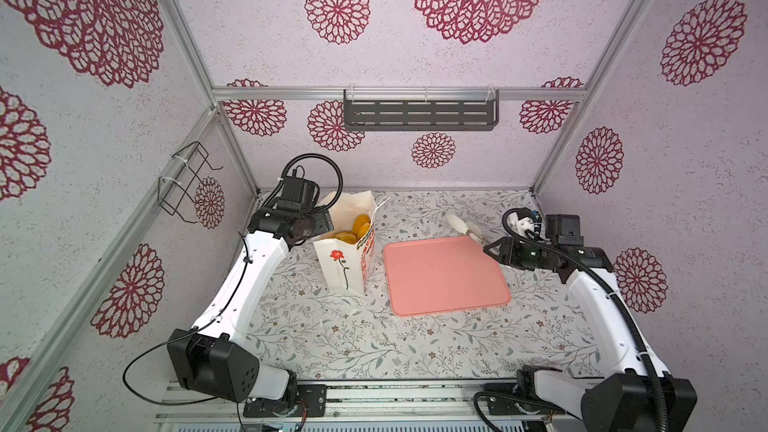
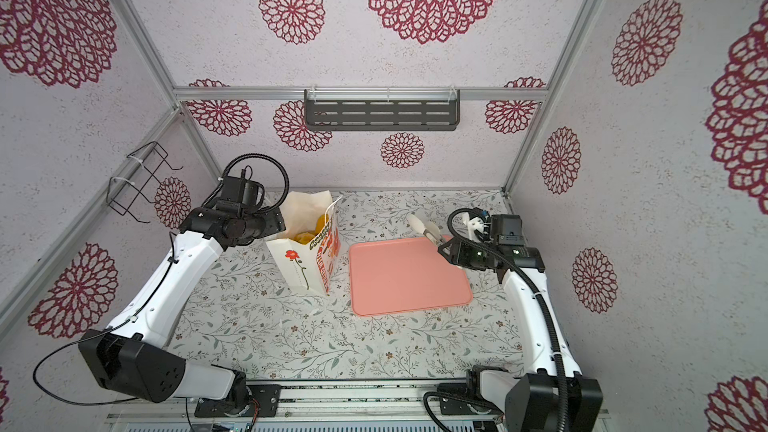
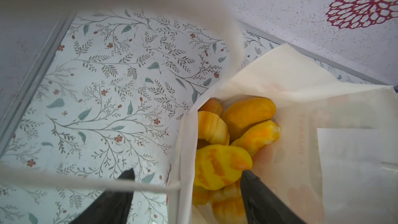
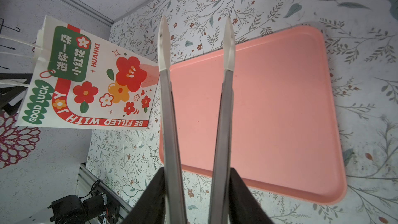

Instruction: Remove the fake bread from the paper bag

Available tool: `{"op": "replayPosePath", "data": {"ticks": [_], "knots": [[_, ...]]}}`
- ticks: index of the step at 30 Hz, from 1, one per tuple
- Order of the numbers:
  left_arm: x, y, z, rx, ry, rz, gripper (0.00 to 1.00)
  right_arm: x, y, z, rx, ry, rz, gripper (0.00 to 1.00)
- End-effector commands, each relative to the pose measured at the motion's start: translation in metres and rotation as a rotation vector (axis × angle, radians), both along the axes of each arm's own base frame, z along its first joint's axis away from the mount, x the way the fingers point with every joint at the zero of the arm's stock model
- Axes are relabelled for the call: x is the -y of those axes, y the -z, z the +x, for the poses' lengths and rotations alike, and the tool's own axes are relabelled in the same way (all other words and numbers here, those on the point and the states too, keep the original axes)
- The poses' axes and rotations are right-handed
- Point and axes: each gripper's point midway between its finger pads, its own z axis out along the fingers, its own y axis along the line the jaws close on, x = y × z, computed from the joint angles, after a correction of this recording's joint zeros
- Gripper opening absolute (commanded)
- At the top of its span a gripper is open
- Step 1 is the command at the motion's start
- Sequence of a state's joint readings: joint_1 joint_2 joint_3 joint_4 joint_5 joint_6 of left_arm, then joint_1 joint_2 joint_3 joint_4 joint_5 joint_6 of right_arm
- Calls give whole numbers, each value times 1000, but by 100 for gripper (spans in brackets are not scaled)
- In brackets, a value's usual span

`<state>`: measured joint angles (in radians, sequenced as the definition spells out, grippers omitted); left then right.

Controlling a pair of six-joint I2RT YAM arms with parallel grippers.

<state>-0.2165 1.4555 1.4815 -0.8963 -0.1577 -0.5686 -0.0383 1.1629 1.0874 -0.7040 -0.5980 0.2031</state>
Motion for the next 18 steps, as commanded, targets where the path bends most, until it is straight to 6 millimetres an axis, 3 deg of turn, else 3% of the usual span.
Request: {"op": "replayPosePath", "data": {"ticks": [1,8,12,18], "knots": [[6,-5,24,79,27,-26,77,-1,-10,0,56,-13,-12,44],[9,3,44,118,39,-27,64,2,-7,-3,55,-3,-34,44],[11,12,47,118,42,-35,50,4,-8,-3,57,4,-44,44],[24,30,48,86,111,-61,38,7,-10,-2,64,21,-55,44]]}}
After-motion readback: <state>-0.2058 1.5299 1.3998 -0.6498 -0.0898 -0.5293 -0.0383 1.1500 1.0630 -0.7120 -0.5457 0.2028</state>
